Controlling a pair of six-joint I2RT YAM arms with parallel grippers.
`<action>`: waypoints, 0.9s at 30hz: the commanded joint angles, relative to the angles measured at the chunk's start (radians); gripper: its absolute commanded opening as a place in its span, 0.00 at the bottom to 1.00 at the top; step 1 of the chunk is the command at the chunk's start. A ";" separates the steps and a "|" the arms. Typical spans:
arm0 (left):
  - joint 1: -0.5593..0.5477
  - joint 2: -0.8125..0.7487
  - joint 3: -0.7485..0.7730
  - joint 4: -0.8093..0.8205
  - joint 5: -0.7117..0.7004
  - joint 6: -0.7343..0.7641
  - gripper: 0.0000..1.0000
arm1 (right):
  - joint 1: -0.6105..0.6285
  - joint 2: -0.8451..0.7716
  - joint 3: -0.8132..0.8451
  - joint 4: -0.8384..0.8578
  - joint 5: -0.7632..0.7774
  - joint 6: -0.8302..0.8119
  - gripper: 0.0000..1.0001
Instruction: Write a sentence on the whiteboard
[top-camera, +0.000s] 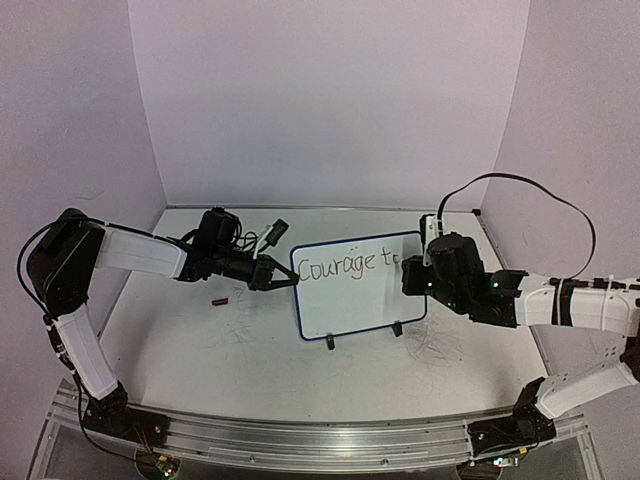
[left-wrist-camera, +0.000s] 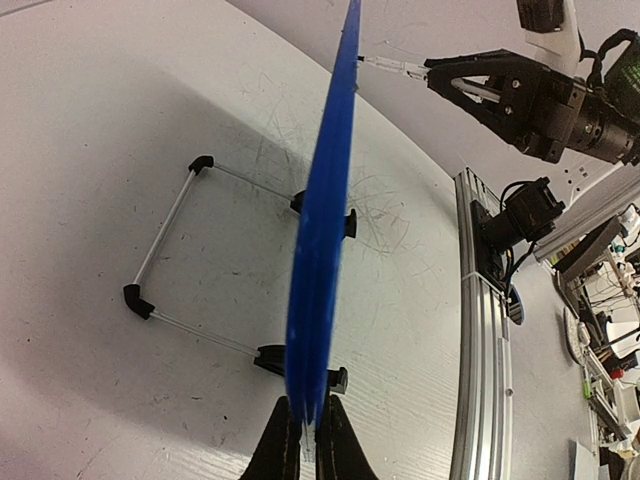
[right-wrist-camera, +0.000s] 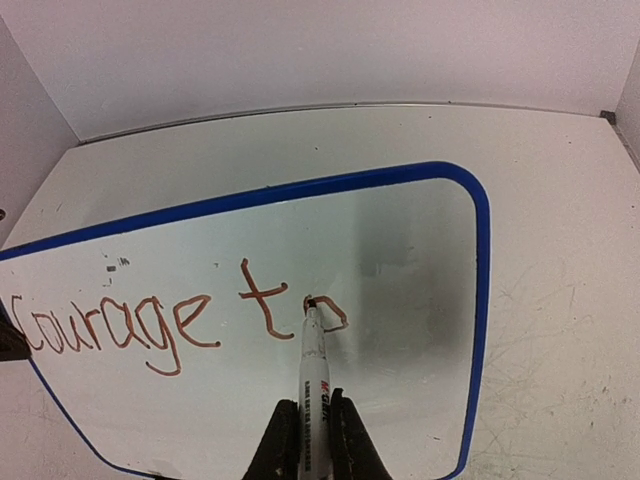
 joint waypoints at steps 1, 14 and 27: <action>-0.017 -0.016 0.015 -0.088 -0.011 0.038 0.00 | -0.008 0.014 0.036 0.031 -0.009 0.000 0.00; -0.018 -0.012 0.017 -0.097 -0.037 0.035 0.00 | 0.053 -0.200 -0.111 -0.007 -0.169 -0.063 0.00; -0.019 -0.031 0.014 -0.102 -0.080 0.024 0.00 | 0.289 0.222 0.203 0.016 -0.084 -0.082 0.00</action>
